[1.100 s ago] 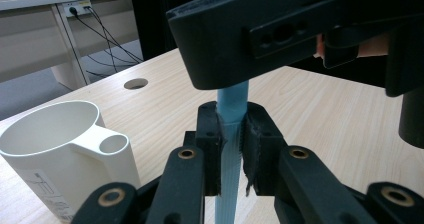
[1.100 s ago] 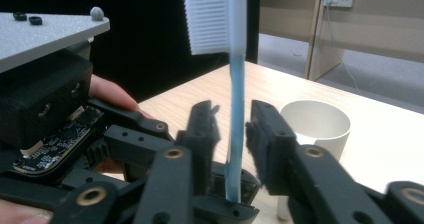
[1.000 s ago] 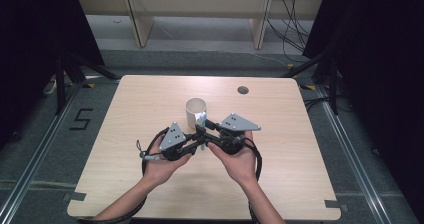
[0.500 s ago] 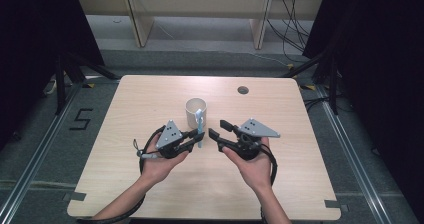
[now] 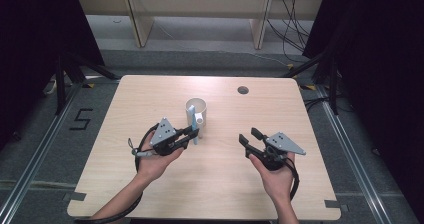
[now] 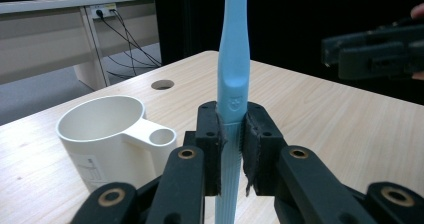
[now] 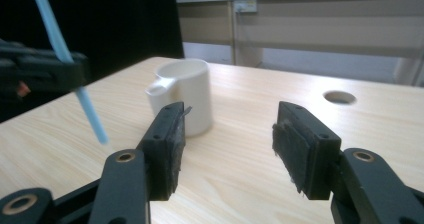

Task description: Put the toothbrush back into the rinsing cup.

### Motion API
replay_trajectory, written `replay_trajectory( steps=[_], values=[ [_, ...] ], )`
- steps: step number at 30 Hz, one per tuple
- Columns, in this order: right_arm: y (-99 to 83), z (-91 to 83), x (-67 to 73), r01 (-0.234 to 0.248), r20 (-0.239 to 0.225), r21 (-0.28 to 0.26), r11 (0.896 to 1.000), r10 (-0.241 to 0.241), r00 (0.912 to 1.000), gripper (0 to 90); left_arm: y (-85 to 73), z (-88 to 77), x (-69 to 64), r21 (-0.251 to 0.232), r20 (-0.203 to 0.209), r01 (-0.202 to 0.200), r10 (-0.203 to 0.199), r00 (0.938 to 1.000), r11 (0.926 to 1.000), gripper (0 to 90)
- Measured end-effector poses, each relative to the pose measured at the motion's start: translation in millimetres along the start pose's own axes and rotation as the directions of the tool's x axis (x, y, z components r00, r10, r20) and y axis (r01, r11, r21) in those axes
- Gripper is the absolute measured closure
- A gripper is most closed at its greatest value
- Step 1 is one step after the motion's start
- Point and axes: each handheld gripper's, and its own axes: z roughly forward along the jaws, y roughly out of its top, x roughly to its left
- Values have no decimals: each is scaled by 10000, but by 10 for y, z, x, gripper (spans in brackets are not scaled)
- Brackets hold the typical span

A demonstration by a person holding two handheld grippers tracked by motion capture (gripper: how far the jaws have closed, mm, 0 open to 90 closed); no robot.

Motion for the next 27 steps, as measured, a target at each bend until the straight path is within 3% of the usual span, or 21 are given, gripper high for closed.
replay_trajectory(
  steps=[1, 3, 4, 5, 6, 7, 12, 13, 15, 16, 18, 20, 24, 26, 27],
  values=[
    [-78, -37, -63, -31, 317, 172, 9998, 25, 9995, 467, 3, 0, 24, 1, -42, 14, -14, 10000, 10000, 783],
    [-147, -63, -129, -141, 495, 269, 9995, 127, 9987, 469, 21, 2, 65, -116, -153, 55, -57, 9999, 9999, 784],
    [-180, -71, -169, 112, 670, 215, 9997, -126, 9977, 469, 28, 2, 77, -152, -193, 68, -71, 9998, 9999, 784],
    [-212, -90, -185, 58, 849, 389, 9992, -91, 9963, 470, 33, 4, 87, -203, -240, 82, -87, 9997, 9998, 784],
    [-248, -111, -179, -348, 1000, 558, 9978, 291, 9946, 473, 37, 5, 93, -218, -276, 126, -132, 9995, 9997, 784],
    [-283, -112, -221, -45, 1219, 442, 9990, -9, 9925, 474, 39, 10, 96, -253, -309, 150, -158, 9994, 9996, 784],
    [-392, -117, -266, -367, 1645, 374, 9986, 301, 9859, 476, 47, 14, 91, -309, -375, 105, -116, 9992, 9995, 784],
    [-408, -143, -312, -46, 1902, 439, 9990, -38, 9817, 476, 53, 11, 87, -359, -381, 117, -130, 9992, 9993, 784],
    [-414, -144, -314, -111, 1893, 349, 9993, 43, 9819, 476, 61, 7, 91, -416, -413, 70, -87, 9991, 9991, 784],
    [-423, -161, -326, -6, 2168, 214, 9998, -41, 9762, 475, 65, 9, 98, -470, -448, 92, -113, 9989, 9989, 783],
    [-428, -176, -337, 44, 2260, 255, 9997, -100, 9741, 477, 70, 16, 109, -532, -472, 98, -123, 9988, 9985, 783],
    [-438, -186, -322, -244, 2222, 290, 9993, 174, 9748, 491, 73, 27, 123, -566, -494, 134, -162, 9986, 9983, 783],
    [-467, -204, -321, -92, 2229, 255, 9996, 33, 9748, 490, 82, 66, 161, -705, -588, 211, -252, 9979, 9973, 783],
    [-485, -226, -307, -371, 2319, 374, 9986, 274, 9723, 486, 89, 86, 177, -796, -630, 269, -320, 9975, 9965, 783],
    [-499, -217, -330, -178, 2259, 199, 9996, 129, 9741, 484, 93, 95, 183, -835, -651, 293, -348, 9973, 9961, 783]
  ],
)
